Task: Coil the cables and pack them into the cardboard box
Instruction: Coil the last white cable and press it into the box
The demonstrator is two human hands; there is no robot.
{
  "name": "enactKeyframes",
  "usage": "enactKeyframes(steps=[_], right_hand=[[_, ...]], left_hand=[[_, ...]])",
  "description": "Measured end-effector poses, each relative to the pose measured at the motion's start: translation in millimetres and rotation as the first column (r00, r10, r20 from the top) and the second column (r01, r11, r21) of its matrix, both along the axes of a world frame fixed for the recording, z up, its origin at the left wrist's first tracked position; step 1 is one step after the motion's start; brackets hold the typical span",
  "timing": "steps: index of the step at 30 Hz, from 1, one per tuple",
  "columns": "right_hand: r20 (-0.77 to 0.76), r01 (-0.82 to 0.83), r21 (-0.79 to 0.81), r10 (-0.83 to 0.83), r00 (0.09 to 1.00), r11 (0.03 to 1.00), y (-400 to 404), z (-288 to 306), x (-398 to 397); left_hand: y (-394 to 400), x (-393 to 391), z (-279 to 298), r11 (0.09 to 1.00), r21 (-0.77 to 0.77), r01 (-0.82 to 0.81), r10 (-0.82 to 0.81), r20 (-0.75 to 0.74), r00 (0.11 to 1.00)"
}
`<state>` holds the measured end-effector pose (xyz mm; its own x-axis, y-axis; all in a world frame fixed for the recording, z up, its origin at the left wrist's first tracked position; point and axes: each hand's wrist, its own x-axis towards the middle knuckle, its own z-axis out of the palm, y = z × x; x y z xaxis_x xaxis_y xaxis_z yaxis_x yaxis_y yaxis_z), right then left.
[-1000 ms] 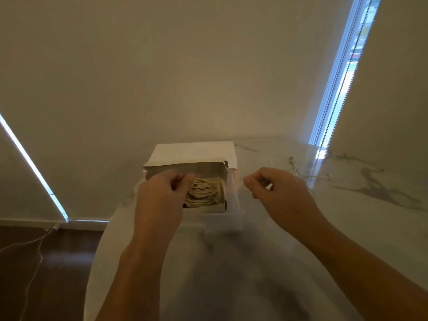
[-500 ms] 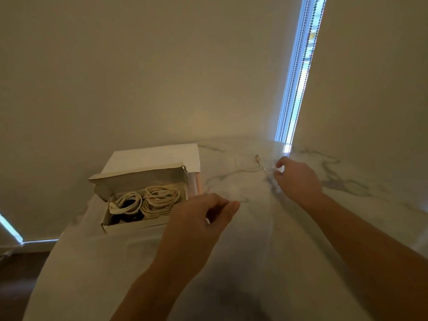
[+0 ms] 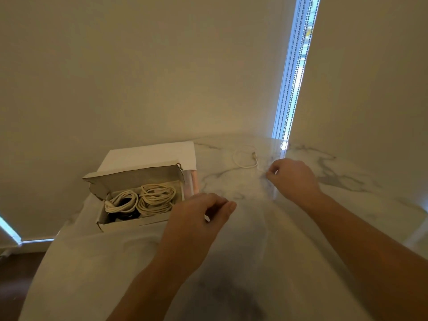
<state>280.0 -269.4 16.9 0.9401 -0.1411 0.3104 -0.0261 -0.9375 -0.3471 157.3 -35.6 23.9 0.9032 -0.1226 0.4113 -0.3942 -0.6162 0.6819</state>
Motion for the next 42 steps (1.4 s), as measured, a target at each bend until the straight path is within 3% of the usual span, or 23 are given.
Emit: enactKeyframes(steps=[6, 12, 17, 20, 22, 26, 33, 35, 39, 42], right_hand=[[-0.042, -0.095, 0.346, 0.117, 0.992, 0.933, 17.4, 26.1, -42.2], [-0.165, -0.086, 0.801, 0.357, 0.919, 0.593, 32.1, 45.7, -89.0], [-0.19, -0.017, 0.918, 0.477, 0.858, 0.397, 35.3, 42.3, -114.0], [-0.138, -0.01, 0.956, 0.481, 0.866, 0.292, 31.8, 39.9, -116.9], [-0.106, -0.06, 0.933, 0.431, 0.896, 0.355, 29.8, 38.3, -115.4], [-0.117, -0.104, 0.789, 0.315, 0.942, 0.606, 30.0, 30.2, -111.3], [-0.04, -0.237, 0.746, 0.397, 0.917, 0.622, 29.9, 23.7, -108.0], [-0.04, -0.249, 0.731, 0.403, 0.914, 0.636, 30.0, 21.3, -107.5], [-0.034, -0.31, 0.687, 0.455, 0.89, 0.657, 29.4, 18.3, -106.1], [-0.03, -0.391, 0.514, 0.471, 0.882, 0.764, 29.2, 14.6, -103.9]], left_hand=[[-13.3, -7.3, -3.3, 0.999, -0.011, 0.042, -0.043, -0.051, 0.998], [-32.1, -11.7, -8.3, 0.997, -0.012, 0.081, -0.082, -0.093, 0.992], [-35.3, -10.8, -10.2, 0.996, -0.002, 0.085, -0.085, -0.133, 0.988], [-35.4, -12.4, -10.4, 0.993, 0.007, 0.117, -0.114, -0.158, 0.981], [-35.7, -13.7, -9.8, 0.99, -0.027, 0.137, -0.14, -0.151, 0.979], [-36.6, -15.8, -7.3, 0.979, -0.121, 0.164, -0.183, -0.17, 0.968], [-36.7, -14.9, -3.5, 0.933, -0.313, 0.179, -0.254, -0.218, 0.942], [-35.8, -14.2, -0.9, 0.884, -0.438, 0.163, -0.295, -0.254, 0.921], [-31.5, -15.2, 6.1, 0.699, -0.71, 0.086, -0.402, -0.291, 0.868], [-25.9, -14.2, 9.7, 0.572, -0.82, 0.021, -0.465, -0.303, 0.832]])
